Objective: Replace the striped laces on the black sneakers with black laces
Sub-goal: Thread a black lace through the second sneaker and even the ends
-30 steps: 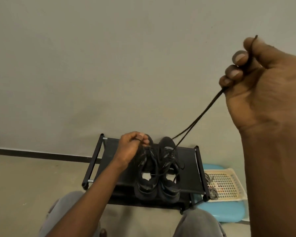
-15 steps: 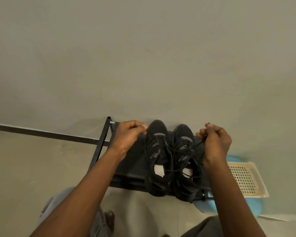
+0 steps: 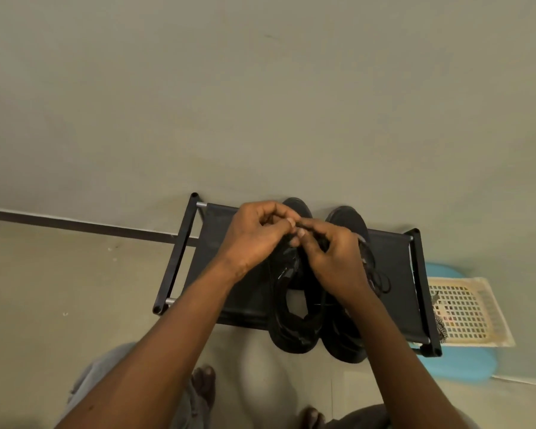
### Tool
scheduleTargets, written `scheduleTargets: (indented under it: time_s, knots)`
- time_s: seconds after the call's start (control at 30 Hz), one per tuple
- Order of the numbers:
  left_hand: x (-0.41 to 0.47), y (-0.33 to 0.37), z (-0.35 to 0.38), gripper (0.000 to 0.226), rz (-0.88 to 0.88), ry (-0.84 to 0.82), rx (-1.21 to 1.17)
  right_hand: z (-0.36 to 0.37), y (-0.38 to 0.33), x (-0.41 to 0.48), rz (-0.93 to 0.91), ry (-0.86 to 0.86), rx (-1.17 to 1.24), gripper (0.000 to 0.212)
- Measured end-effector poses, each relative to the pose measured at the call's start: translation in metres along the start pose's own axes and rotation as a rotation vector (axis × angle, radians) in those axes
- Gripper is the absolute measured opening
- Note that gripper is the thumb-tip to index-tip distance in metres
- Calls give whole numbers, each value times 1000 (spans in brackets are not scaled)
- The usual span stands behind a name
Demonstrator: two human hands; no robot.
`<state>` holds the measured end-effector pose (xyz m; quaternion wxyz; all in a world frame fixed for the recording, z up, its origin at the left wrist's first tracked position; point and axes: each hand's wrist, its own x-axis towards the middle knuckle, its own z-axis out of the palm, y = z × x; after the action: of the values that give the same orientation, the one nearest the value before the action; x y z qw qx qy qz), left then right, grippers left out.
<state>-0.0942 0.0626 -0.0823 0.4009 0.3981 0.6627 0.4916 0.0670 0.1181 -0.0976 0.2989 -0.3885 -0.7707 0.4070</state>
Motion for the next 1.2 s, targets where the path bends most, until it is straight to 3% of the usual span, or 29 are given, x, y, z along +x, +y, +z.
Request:
scheduleTargets:
  time_s: [0.17,0.33,0.43,0.5,0.6,0.7,0.77,0.9,1.07,1.2]
  knots:
    - [15,-14,-22,19,-161,435,82,-15,13,3,172,2,249,23]
    - [31,-28,-45,14,-408,714,-290,-26,23,7,286,155,364,15]
    - [30,-34,-44,10,-405,644,-69,-28,25,9,317,191,373,21]
    - [23,-26,-31,20,-241,544,29,-25,19,8,283,114,331,23]
    - [15,-13,-5,16,-64,262,14,-13,9,7,260,-23,354,19]
    - [8,-7,7,17,-108,-96,45,-7,4,8,237,-42,395,13]
    - [6,-7,9,16,-119,-210,84,-10,5,7,213,-27,386,8]
    - [11,-13,3,25,-71,-73,100,-19,10,9,260,4,381,9]
    - [24,-25,-18,31,-152,287,130,-30,16,11,374,112,445,7]
    - [23,-30,-24,33,-232,391,245,-30,20,11,439,133,508,8]
